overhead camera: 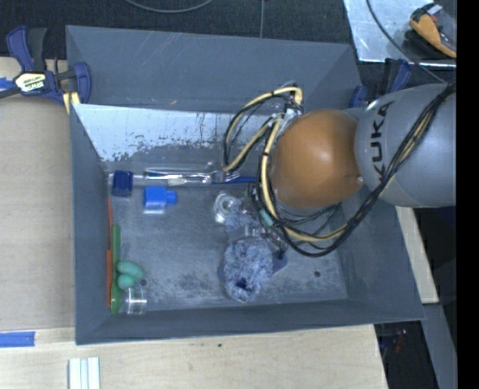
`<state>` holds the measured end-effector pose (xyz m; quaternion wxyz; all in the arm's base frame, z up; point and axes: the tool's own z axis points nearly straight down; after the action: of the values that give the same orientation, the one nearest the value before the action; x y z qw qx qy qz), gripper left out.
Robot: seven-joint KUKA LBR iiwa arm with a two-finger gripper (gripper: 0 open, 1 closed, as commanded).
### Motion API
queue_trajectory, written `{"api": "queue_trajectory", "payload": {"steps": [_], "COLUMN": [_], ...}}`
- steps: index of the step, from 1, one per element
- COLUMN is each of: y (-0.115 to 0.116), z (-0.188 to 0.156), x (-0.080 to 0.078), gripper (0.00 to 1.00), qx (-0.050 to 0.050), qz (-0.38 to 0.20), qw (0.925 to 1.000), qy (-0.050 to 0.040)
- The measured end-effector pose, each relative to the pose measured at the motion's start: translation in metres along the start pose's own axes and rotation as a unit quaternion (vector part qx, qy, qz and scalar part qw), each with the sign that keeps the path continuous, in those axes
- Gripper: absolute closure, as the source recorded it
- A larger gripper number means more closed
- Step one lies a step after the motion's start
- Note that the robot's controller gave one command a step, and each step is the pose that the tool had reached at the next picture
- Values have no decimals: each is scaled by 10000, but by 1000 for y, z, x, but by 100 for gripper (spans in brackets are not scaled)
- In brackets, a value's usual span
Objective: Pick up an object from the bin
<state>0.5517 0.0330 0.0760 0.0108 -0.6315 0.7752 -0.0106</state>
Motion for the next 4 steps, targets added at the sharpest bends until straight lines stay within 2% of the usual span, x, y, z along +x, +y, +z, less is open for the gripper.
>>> {"api": "queue_trajectory", "payload": {"steps": [2,4], "y": [0,-1], "z": [-12,-63], "x": [0,0], "gripper": [100,100], "qx": [9,-9], "qz": [14,30], "qw": [10000,10000], "qy": [-12,-16]}}
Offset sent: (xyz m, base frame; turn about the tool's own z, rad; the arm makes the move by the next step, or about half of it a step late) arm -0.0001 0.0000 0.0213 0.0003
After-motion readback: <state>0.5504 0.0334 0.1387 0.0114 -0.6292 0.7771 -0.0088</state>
